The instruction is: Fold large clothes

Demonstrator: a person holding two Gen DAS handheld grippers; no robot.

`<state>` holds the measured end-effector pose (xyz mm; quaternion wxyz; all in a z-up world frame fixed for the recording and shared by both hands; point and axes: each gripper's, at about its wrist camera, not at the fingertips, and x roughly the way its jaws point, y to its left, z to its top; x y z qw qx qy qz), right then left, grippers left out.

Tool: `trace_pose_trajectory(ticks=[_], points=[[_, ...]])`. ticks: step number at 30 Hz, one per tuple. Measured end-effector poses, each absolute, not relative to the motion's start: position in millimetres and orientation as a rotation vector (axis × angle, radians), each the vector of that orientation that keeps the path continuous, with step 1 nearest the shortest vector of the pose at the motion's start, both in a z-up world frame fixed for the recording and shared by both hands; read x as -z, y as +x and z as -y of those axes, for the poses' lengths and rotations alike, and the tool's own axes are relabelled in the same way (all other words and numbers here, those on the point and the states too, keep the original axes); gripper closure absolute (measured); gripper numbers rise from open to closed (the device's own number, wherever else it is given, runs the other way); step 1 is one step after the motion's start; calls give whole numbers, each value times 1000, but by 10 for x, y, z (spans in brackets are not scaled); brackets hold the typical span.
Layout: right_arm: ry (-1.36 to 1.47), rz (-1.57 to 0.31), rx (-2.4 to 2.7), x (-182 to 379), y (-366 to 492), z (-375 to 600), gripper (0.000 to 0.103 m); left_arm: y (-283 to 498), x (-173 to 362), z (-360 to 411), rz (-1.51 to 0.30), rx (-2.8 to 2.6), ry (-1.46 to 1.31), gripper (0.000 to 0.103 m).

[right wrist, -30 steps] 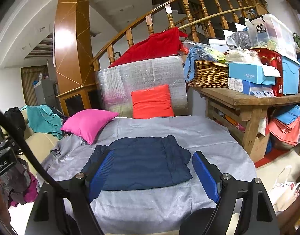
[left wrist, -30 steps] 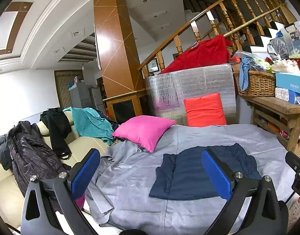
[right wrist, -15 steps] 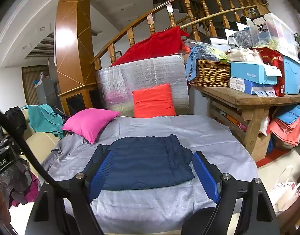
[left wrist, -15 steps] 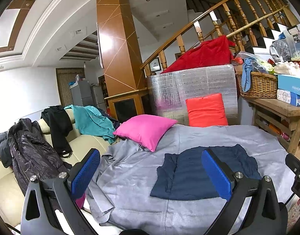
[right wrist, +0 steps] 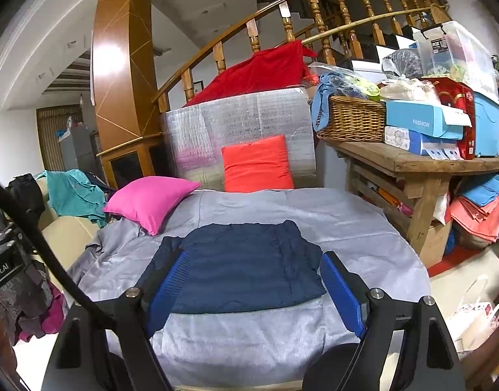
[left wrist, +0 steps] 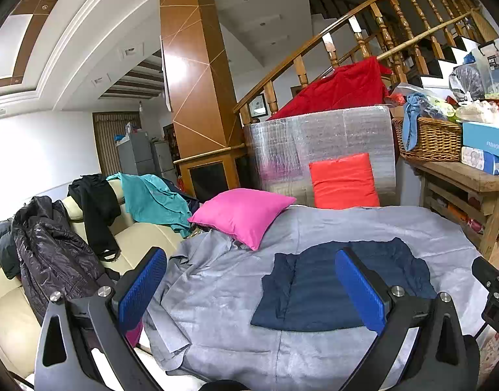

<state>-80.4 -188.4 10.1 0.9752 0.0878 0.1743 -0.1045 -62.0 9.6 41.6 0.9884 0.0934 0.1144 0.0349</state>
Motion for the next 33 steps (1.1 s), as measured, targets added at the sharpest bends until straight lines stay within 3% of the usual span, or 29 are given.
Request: trace_pose_trajectory(ticks=[33], points=[[138,-388,224,-58,-634,1668,18,-475,-346,-225,-259,-69,166,0]])
